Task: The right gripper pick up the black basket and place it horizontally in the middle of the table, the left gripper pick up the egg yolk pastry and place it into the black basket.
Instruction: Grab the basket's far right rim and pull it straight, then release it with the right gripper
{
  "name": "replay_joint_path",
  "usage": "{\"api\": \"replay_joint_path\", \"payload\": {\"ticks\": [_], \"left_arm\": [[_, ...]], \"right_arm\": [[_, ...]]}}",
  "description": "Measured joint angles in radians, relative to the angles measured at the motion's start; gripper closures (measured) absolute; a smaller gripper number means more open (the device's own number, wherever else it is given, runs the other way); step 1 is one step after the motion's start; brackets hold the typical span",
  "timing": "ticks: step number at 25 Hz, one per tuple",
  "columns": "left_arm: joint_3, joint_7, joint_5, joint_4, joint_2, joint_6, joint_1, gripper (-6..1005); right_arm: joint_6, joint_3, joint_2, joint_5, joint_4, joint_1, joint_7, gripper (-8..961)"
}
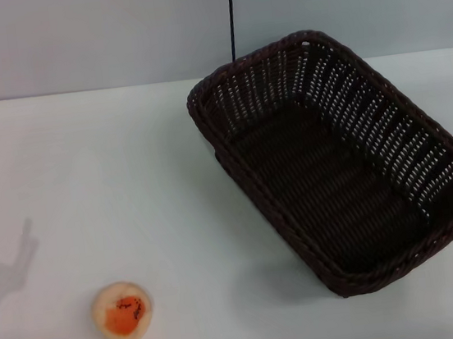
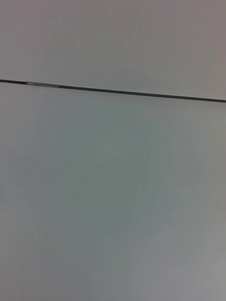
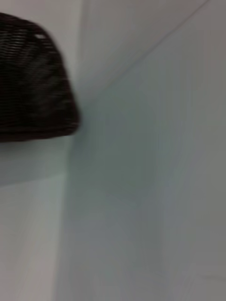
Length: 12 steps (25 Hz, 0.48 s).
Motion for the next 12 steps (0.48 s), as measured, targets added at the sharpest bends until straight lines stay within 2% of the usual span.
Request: {"api": "replay_joint_path", "payload": {"ticks": [2,4,10,12], "left_arm": [[0.000,0.002,0.000,-0.001,0.000,0.000,0.002,202],[0.000,0.002,0.000,-0.001,-0.001,0.001,0.003,203],[-0.002,-0.004,-0.002,0.003,0.001,0.023,0.004,205],[-0.002,-0.002,-0.002,0.002,0.001,0.026,0.004,205]], "right_arm": [[-0.024,-0.031,-0.011,-0.102,0.039,0.070,0.019,314],[-0.019,-0.080,-0.012,-0.155,0.081,0.117,0.035,313],[0.117,-0.246,0.030,-0.183,0.247,0.192,0.057,327],[0.195,-0.301,0.057,-0.184,0.321,0.214,0.057,334]]}}
